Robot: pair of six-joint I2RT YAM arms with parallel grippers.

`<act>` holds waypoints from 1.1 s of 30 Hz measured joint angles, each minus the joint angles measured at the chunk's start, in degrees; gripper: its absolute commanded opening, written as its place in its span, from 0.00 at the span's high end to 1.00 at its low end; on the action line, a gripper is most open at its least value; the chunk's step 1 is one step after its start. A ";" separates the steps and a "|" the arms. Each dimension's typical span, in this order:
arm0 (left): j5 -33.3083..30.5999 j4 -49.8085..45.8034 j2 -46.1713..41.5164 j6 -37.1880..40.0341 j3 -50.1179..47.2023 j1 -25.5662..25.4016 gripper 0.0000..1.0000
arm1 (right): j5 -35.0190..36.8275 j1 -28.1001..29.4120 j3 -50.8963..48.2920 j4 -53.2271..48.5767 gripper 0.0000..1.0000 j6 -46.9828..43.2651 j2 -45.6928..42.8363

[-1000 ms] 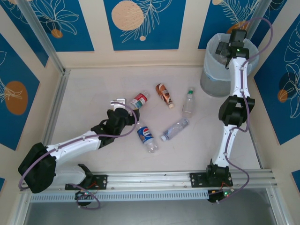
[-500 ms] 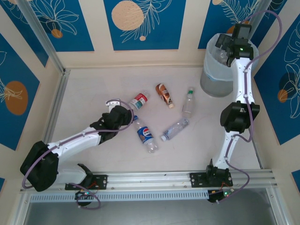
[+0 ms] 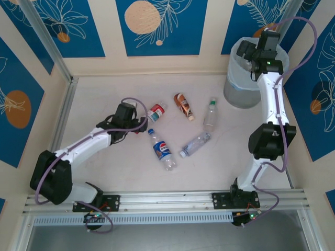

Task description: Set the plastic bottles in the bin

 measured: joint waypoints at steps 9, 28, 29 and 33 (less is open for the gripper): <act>8.66 -4.83 7.39 15.52 3.69 2.03 0.01 | -1.99 0.52 -4.79 3.52 0.00 0.92 -7.19; 15.58 -8.09 13.33 27.91 5.68 6.58 0.16 | -16.65 4.26 -25.44 6.58 0.00 9.92 -28.26; 15.63 -8.09 14.19 28.15 5.66 6.58 0.17 | -17.84 5.14 -27.43 6.86 0.00 10.84 -30.12; 15.89 -8.11 17.00 28.79 5.92 6.58 0.23 | -21.22 9.68 -34.86 8.17 0.00 14.14 -36.74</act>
